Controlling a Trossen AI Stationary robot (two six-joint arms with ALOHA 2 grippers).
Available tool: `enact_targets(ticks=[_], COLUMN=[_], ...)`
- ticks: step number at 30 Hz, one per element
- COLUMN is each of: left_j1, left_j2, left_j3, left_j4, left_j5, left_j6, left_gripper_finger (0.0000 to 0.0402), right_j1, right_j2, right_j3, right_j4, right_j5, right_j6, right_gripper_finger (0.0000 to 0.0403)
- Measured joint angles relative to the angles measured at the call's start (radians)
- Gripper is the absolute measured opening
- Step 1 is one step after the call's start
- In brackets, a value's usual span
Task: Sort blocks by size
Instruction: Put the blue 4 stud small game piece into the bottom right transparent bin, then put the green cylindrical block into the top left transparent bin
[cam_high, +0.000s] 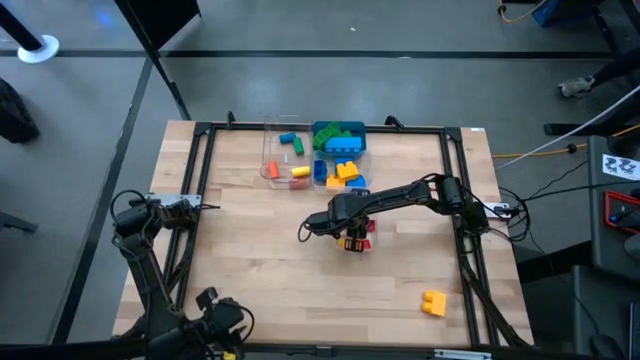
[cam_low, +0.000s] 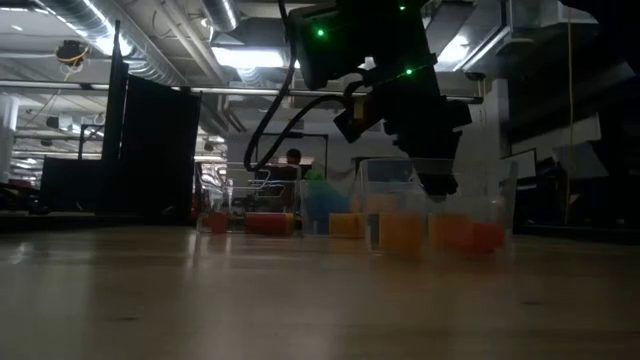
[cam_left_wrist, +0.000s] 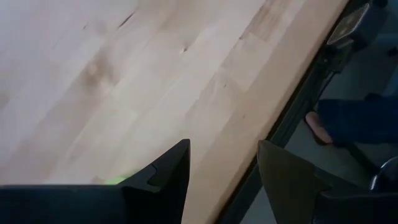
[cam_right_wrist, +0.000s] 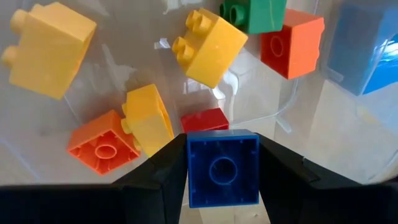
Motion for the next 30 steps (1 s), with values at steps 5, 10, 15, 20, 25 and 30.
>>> enact_targets(ticks=[5,10,15,20,25,30], left_j1=[0.000,0.000,0.000,0.000,0.000,0.000], left_j2=[0.000,0.000,0.000,0.000,0.000,0.000], left_j3=[0.000,0.000,0.000,0.000,0.000,0.000], left_j4=[0.000,0.000,0.000,0.000,0.000,0.000], left_j5=[0.000,0.000,0.000,0.000,0.000,0.000], left_j6=[0.037,0.059,0.060,0.059,0.058,0.057], left_gripper_finger=[0.0171,0.0171,0.0171,0.0171,0.0171,0.0171], right_j1=[0.000,0.000,-0.008,-0.022,-0.020,-0.021], right_j2=[0.000,0.000,0.000,-0.001,-0.001,-0.001], right_j3=[0.000,0.000,0.000,0.000,0.000,0.000], right_j4=[0.000,0.003,0.017,0.050,0.112,0.075], right_j5=[0.018,0.035,-0.011,-0.034,0.032,-0.090], right_j6=[0.000,-0.001,-0.001,-0.002,0.027,0.010], right_gripper_finger=[0.0168,0.0168,0.0174,0.0245,0.0313,0.0339])
